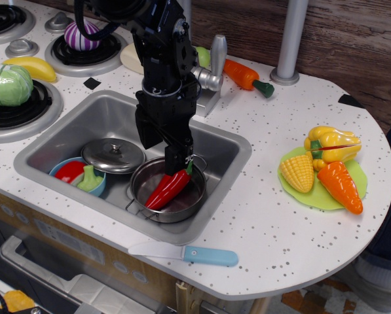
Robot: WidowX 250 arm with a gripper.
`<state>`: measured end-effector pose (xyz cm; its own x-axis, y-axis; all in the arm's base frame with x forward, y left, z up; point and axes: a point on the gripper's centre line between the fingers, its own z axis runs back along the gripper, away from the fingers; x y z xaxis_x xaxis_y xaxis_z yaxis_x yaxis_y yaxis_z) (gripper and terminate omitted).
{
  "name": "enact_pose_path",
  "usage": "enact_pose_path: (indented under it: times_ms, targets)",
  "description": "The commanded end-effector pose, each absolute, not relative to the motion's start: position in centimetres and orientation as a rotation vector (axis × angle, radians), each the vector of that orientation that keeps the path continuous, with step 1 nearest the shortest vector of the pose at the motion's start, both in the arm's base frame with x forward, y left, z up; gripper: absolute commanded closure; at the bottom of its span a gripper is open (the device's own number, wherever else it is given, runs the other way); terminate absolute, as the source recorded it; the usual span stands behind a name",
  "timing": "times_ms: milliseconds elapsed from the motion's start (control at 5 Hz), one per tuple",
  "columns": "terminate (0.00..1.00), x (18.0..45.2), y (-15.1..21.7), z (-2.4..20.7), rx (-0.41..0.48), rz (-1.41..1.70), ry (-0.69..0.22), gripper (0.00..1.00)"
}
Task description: Put pepper in pan
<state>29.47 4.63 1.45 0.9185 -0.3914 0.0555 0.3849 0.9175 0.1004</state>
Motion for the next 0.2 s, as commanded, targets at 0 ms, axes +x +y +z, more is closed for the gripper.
enact_pose_path:
  times_ms: [0]
  targets:
    - [1.0,30.02,4.72,3.27,0.11,-0.41,-0.138,0.0]
